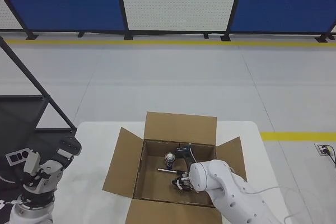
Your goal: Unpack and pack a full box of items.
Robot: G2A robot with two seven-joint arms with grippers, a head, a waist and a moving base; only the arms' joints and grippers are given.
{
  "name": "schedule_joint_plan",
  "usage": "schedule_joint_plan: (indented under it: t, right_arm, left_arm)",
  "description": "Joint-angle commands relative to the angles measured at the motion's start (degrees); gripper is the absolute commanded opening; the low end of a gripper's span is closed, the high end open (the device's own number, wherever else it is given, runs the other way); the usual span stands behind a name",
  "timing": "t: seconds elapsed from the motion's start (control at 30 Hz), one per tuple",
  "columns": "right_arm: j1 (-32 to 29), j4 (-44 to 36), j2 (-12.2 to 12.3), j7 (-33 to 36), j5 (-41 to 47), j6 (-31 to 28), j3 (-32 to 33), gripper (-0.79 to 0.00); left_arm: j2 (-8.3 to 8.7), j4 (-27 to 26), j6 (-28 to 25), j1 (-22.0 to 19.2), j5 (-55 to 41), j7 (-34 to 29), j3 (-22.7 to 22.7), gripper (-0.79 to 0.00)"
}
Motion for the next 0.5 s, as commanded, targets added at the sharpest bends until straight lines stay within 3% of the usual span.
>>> schedule_joint_plan:
  t: [0.0,0.27,0.47]
  right_arm:
    - [-0.42,-0.14,0.06,-0.10,-0.53,0.10,0.43,-0.449]
    - [-2.31,-0.73,0.19,0.56,-2.92,-0.56,2.06,-0.502]
    - [-2.99,-0.95,-0.16,1.41,-4.42,-1.41,2.73,-0.702]
  left_arm:
    - [0.00,-0.09,0.14,-0.07,0.09,-0.12,0.05,0.000]
    - [-0.03,-0.03,0.34,-0.31,0.17,-0.27,0.11,0.000]
    - [-0.07,0.17,0.13,-0.38,0.36,-0.12,0.19,0.000]
